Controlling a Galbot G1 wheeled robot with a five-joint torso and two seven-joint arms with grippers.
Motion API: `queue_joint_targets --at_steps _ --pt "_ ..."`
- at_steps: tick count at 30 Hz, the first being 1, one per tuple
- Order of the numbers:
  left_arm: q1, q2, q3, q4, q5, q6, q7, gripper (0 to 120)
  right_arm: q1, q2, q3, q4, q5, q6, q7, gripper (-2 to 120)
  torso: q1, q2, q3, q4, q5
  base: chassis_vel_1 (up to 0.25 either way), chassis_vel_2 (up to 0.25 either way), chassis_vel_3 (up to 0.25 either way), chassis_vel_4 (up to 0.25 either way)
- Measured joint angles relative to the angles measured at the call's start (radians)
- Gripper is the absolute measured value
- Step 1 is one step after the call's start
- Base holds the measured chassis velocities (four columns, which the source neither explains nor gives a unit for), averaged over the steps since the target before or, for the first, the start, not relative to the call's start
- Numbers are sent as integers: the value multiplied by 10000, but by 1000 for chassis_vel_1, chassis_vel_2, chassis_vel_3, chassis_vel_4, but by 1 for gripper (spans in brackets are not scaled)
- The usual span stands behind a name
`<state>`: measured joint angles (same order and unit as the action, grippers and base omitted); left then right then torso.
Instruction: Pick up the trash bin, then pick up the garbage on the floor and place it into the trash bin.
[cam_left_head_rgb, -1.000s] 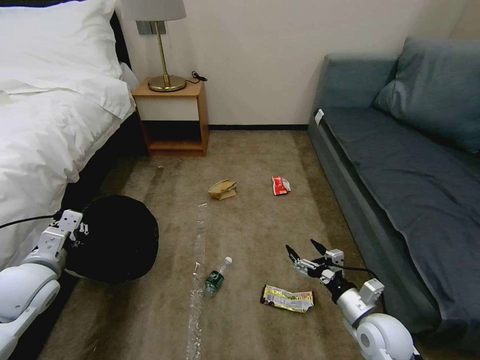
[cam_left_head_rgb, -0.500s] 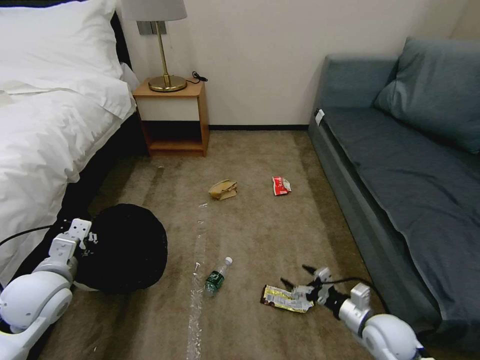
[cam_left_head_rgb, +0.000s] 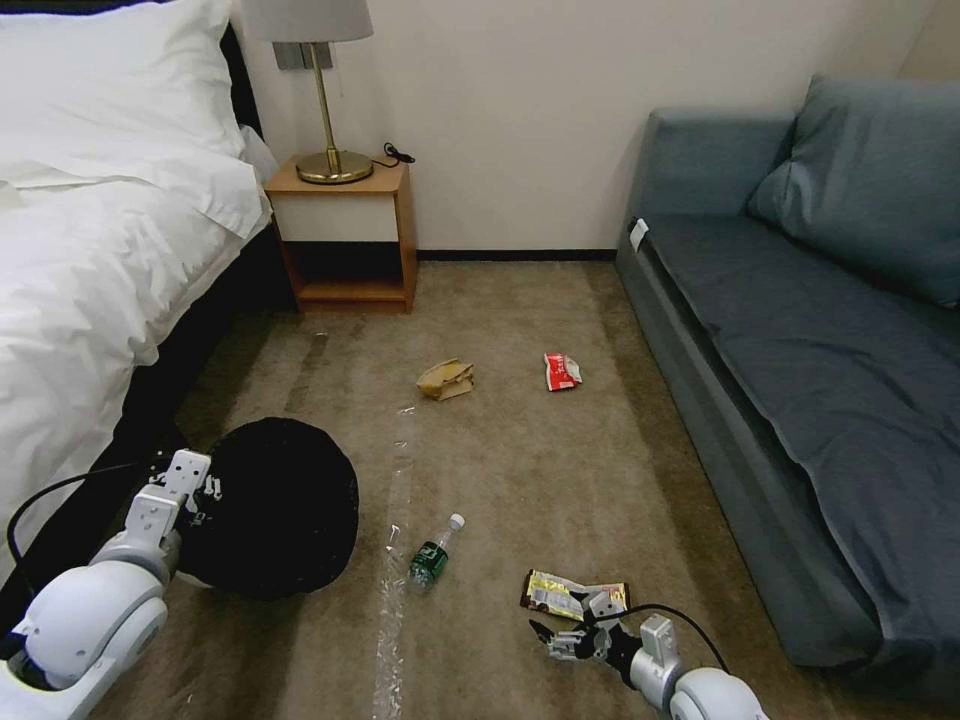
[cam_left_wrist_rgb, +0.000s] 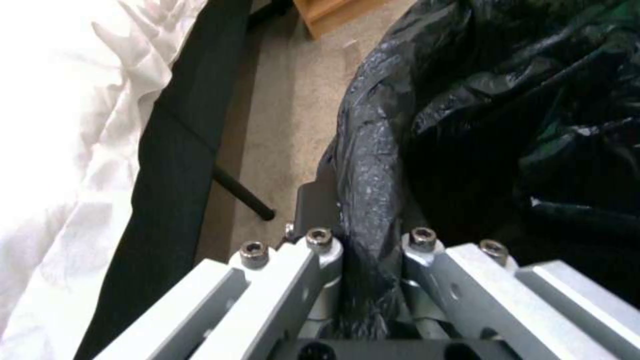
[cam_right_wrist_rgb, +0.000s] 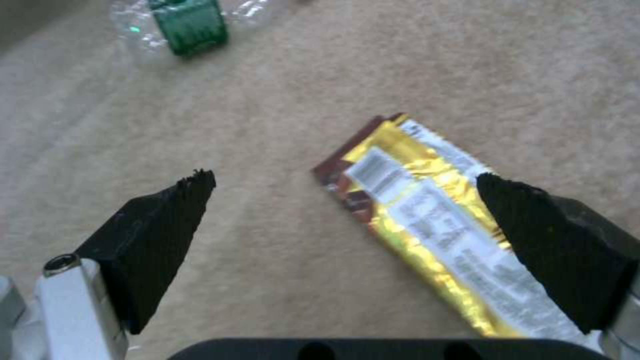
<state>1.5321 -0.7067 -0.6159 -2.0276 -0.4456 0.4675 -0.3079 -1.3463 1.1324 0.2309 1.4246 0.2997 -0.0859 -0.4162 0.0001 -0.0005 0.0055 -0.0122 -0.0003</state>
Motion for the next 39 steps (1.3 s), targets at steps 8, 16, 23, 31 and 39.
queue_joint_targets --at_steps 8,16,23,31,39 --pt "-17 -75 88 42 49 -340 128 4 1045 163 -303 -1287 -236 721 -122 100 0 -1 0 1 2 0 0 0 0" --pt "-36 -159 110 310 142 -840 363 4 1783 766 -394 -3051 -657 1388 -356 100 1 -1 0 0 2 0 0 0 0" --pt "-43 -201 131 440 173 -1230 540 4 2316 1334 -419 -4067 -800 1720 -393 100 1 0 0 1 1 0 0 0 0" --pt "-2 -73 -76 419 63 -1526 598 4 2699 1701 -307 -4932 -958 2220 -479 100 0 -1 0 0 1 0 0 0 0" --pt "-12 -56 -80 473 53 -1687 557 4 2574 1738 -220 -4951 -948 2304 -530 93 0 -1 -1 -2 -5 0 0 0 0"
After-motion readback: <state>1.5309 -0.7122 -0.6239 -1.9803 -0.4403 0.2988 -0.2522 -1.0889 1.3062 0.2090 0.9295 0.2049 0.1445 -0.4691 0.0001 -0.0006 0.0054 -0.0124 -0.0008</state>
